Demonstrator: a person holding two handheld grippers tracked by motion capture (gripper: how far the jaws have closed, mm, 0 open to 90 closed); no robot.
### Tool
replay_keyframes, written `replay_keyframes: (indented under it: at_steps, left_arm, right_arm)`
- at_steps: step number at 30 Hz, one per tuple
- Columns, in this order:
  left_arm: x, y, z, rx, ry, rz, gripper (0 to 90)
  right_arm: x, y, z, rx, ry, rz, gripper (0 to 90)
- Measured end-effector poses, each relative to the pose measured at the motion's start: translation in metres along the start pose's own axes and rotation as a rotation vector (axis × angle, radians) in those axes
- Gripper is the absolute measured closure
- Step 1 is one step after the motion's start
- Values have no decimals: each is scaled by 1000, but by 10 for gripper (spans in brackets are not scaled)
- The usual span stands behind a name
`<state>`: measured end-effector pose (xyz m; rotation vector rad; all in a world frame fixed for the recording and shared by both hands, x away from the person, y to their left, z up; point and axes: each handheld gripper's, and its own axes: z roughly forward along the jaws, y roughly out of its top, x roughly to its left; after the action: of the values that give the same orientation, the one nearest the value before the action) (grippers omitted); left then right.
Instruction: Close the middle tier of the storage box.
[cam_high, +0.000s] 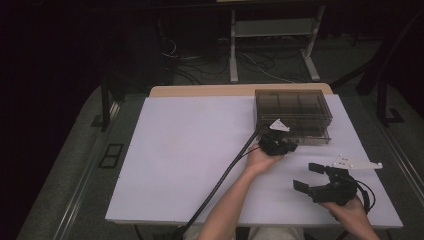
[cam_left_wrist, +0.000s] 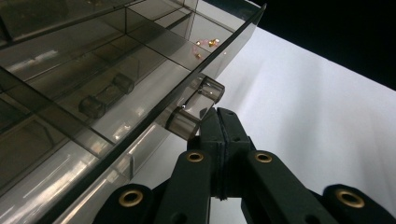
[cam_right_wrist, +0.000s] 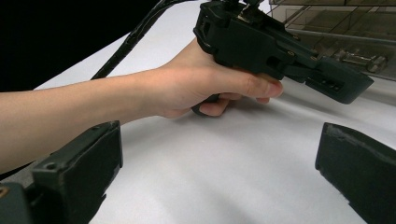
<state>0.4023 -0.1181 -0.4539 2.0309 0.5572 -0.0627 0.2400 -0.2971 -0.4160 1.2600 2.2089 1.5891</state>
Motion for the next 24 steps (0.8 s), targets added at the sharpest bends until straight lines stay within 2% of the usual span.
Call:
replay_keyframes:
  at_steps: [12, 19, 21, 22, 24]
  left_arm:
    - [3, 4, 3, -1, 13, -8, 893]
    - [6, 8, 6, 4, 19, 4, 893]
    - [5, 9, 6, -4, 19, -12, 893]
    - [6, 9, 6, -3, 20, -1, 893]
    - [7, 9, 7, -3, 22, -4, 893]
  right_arm:
    - [0, 0, 0, 1, 3, 1, 2]
    - [0, 0, 0, 2, 4, -2, 2]
    - [1, 0, 0, 1, 5, -1, 2]
    - [0, 0, 0, 1, 5, -1, 2]
    - [0, 0, 0, 1, 5, 0, 2]
